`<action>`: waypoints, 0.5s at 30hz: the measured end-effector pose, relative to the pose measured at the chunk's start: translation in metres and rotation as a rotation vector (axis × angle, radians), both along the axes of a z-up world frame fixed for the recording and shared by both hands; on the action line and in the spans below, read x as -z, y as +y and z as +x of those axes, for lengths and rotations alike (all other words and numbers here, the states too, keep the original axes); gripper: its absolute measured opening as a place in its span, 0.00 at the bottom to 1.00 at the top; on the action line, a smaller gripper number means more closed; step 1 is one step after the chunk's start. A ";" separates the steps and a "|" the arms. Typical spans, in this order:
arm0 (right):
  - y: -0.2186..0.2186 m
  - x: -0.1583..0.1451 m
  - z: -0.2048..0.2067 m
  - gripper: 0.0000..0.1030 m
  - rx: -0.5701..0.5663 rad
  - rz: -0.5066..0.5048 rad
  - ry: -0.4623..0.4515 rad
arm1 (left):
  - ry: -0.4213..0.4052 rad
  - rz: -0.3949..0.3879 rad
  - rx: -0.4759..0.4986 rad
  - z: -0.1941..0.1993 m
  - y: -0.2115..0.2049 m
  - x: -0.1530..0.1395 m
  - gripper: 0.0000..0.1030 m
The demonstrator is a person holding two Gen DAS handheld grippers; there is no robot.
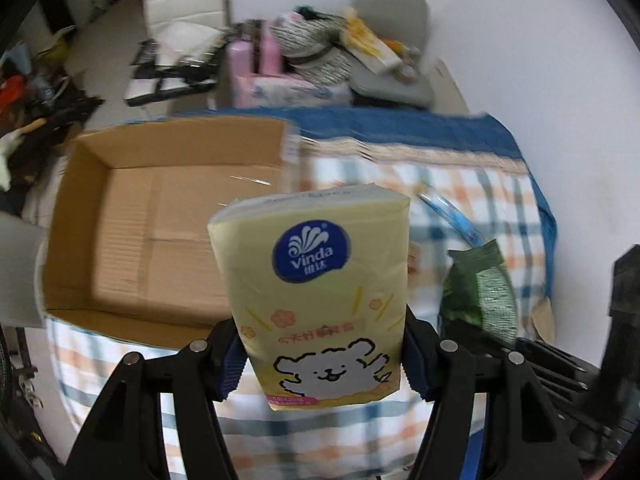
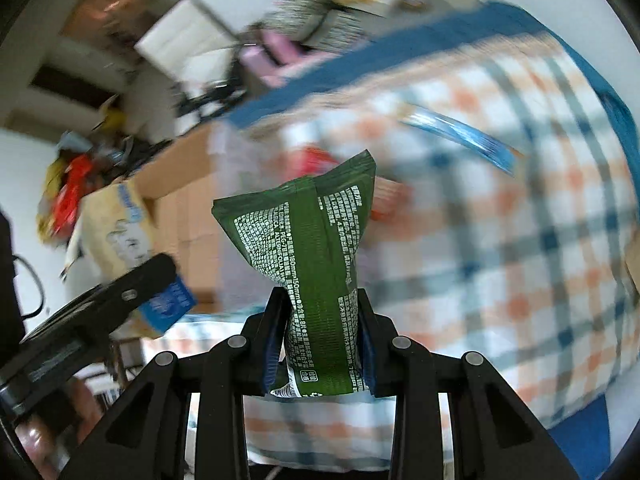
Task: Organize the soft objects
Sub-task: 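Carry both items into the box and open both tools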
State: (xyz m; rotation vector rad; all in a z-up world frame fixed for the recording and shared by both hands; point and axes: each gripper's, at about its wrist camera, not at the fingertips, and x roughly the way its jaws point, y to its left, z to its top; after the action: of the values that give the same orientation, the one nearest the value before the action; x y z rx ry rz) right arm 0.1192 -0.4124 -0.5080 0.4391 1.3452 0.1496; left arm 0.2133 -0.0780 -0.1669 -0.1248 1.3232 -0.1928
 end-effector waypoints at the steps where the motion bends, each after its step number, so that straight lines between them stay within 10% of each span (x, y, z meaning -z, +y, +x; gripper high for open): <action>1: 0.013 0.000 0.014 0.34 -0.020 0.002 -0.011 | -0.004 0.004 -0.010 0.003 0.015 -0.002 0.60; 6: 0.080 0.013 0.074 0.34 -0.083 -0.001 -0.032 | 0.013 0.023 -0.062 0.035 0.090 0.005 0.60; 15: 0.142 0.121 0.167 0.34 -0.110 -0.069 0.024 | 0.094 0.031 -0.053 0.108 0.164 0.057 0.60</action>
State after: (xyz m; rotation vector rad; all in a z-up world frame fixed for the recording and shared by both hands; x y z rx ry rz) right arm 0.2866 -0.2704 -0.6293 0.3093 1.3947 0.1886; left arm 0.3216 0.0864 -0.2236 -0.1441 1.4147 -0.1223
